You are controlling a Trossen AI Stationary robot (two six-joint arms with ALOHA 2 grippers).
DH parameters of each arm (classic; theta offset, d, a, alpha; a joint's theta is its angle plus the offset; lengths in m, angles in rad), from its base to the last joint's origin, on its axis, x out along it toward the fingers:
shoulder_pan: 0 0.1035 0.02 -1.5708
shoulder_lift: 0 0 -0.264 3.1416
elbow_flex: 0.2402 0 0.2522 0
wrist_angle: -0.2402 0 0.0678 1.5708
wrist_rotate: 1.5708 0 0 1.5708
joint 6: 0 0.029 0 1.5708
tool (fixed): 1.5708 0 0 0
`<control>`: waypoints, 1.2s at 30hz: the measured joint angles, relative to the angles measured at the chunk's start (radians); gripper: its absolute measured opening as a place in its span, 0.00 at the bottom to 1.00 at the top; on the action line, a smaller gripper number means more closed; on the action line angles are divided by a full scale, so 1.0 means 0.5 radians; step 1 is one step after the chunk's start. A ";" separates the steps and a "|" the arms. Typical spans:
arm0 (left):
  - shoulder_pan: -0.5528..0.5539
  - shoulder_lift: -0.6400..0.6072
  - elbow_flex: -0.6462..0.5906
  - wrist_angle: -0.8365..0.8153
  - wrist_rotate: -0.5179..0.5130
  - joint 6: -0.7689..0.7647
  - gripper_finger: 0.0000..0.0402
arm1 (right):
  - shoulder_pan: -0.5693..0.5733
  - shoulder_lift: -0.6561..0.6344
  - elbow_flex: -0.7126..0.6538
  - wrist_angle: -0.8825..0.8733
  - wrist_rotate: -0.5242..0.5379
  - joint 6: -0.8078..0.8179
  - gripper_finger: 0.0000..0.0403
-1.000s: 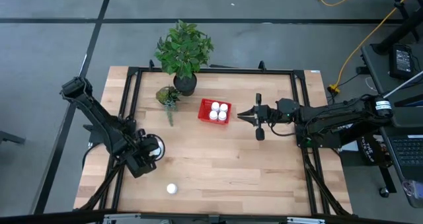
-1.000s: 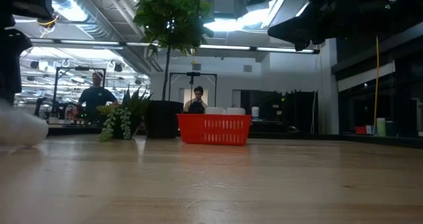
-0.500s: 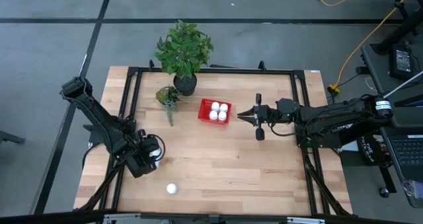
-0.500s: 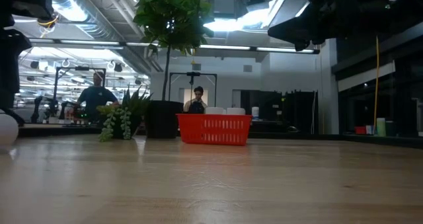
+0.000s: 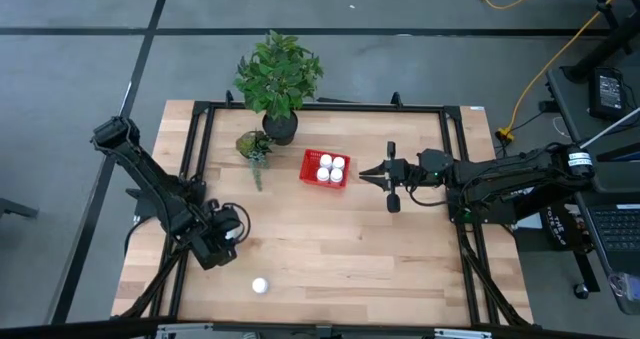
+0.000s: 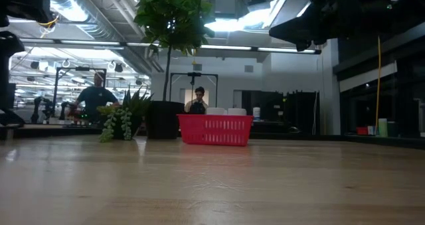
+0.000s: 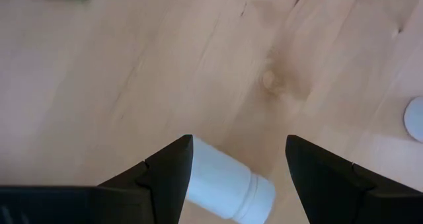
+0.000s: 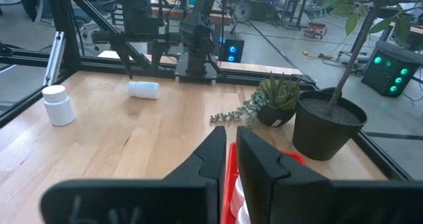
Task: Pick and place pill bottles into a basket
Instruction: Put the white medicine bottle into the red bin
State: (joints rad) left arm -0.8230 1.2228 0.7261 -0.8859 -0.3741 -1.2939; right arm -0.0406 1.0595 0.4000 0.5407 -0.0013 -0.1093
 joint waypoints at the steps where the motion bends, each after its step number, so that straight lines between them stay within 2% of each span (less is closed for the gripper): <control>1: 0.000 0.000 0.000 -0.002 0.022 -0.040 0.59 | 0.000 0.000 0.000 0.000 0.000 0.001 0.10; 8: 0.000 0.000 0.000 -0.029 0.215 -0.447 0.58 | 0.000 0.000 0.000 0.000 0.000 0.097 0.10; 16: 0.002 0.000 0.000 -0.242 0.215 -0.961 0.58 | -0.001 0.000 0.000 0.001 0.000 0.105 0.10; 19: 0.002 0.000 0.000 -0.251 0.215 -1.036 0.58 | 0.000 0.000 0.000 0.001 0.000 0.105 0.10; 30: 0.000 0.000 0.000 -0.168 0.302 -0.645 0.58 | -0.001 0.000 0.000 0.001 0.000 0.105 0.10; 36: 0.000 0.005 0.000 -0.177 0.285 -0.175 0.58 | 0.000 0.000 0.000 0.001 0.000 0.101 0.10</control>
State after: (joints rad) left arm -0.8230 1.2252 0.7261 -0.9742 -0.2318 -1.3816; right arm -0.0409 1.0596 0.4000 0.5411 -0.0013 -0.0586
